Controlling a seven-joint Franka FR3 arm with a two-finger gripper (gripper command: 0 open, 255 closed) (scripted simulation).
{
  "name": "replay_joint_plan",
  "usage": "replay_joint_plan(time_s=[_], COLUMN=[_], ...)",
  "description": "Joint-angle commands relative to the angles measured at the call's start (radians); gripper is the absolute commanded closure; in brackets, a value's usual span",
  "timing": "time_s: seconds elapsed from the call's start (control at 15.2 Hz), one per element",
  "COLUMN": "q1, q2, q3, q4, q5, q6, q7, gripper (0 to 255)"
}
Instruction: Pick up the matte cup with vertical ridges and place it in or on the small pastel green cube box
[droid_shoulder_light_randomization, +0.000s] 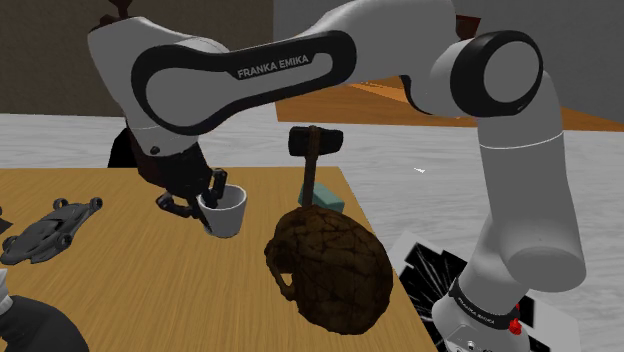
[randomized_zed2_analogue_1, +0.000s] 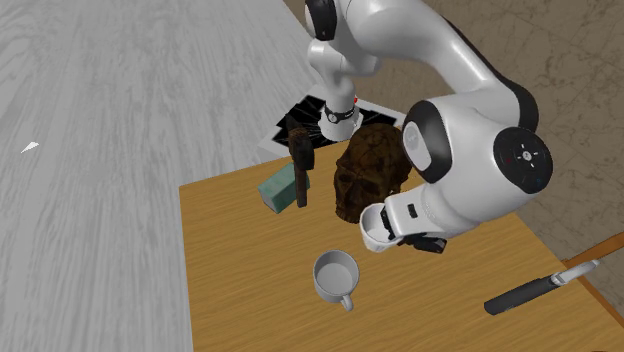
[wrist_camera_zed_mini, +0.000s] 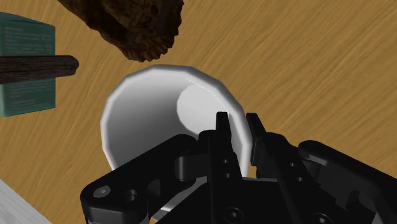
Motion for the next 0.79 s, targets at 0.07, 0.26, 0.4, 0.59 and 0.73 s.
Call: replay_joint_plan(time_s=[0.07, 0.26, 0.4, 0.59, 0.73], q1=[0.004, 0.01, 0.014, 0.023, 0.03], q2=[-0.006, -0.008, -0.008, -0.005, -0.002], q3=[0.002, 0.004, 0.004, 0.005, 0.005], q4=[0.031, 0.069, 0.097, 0.143, 0.176], q5=[0.004, 0.006, 0.006, 0.006, 0.004], q6=[-0.035, -0.074, -0.101, -0.143, -0.172], q7=[-0.005, -0.01, -0.013, -0.017, -0.02], gripper=[255, 255, 255, 255, 255])
